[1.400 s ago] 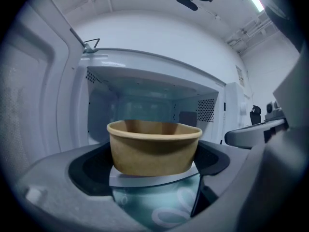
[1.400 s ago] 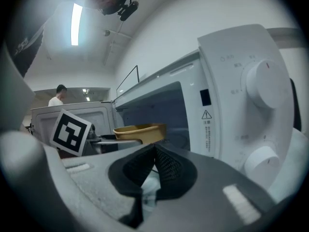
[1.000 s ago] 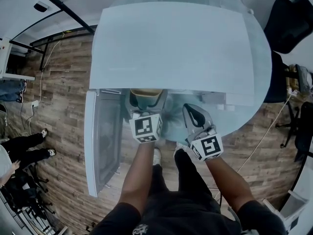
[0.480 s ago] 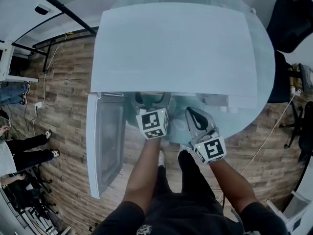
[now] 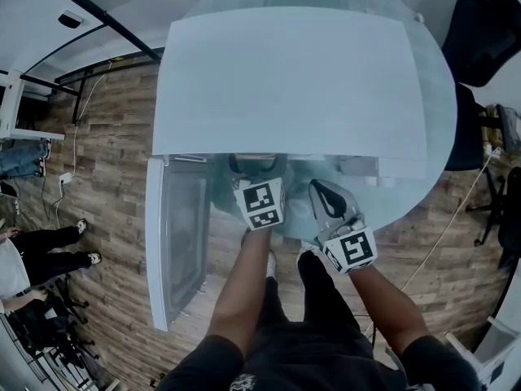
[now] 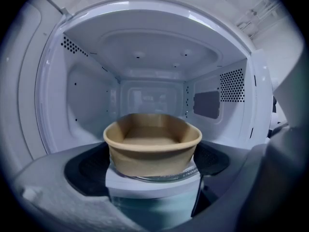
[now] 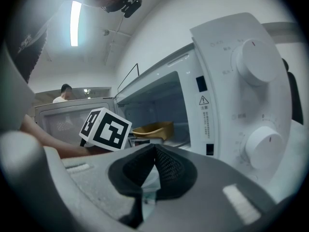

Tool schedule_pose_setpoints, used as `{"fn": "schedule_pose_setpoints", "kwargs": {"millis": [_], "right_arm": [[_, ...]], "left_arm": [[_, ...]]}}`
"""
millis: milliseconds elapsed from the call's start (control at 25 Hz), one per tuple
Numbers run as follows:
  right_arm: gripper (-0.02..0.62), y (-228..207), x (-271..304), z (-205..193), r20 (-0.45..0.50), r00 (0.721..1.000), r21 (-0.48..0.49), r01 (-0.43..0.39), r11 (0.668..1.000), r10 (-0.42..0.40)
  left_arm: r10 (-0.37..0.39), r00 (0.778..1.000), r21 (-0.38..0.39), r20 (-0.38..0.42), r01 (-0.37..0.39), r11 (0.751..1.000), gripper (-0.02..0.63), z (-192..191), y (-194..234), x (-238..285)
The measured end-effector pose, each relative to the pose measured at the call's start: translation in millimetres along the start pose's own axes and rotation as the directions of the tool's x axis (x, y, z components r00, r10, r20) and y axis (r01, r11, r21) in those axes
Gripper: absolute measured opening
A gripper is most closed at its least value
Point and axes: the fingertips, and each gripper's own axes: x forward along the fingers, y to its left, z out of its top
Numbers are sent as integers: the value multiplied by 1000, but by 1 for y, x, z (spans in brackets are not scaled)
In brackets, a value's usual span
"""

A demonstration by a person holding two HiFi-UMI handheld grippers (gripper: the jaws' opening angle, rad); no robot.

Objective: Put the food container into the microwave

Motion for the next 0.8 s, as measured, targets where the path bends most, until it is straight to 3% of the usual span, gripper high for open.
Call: {"fn": "schedule_pose_setpoints", "kwargs": {"millis": [400,600,800], "right_arm": [[2,10,-7,14,25,1000,-10,11,1000,-10],[2,22,-20,27,41,999,-18,29,999,-29],[2,41,-39,44,56,997,-14,48,999,-47]], "left_arm": [[3,1000,9,10,-3,1000,531,6,0,-38],[-49,999,3,18,49,999,531,15,-7,-76],[-106,993,58,57,103,993,522,44,-20,-126]]}}
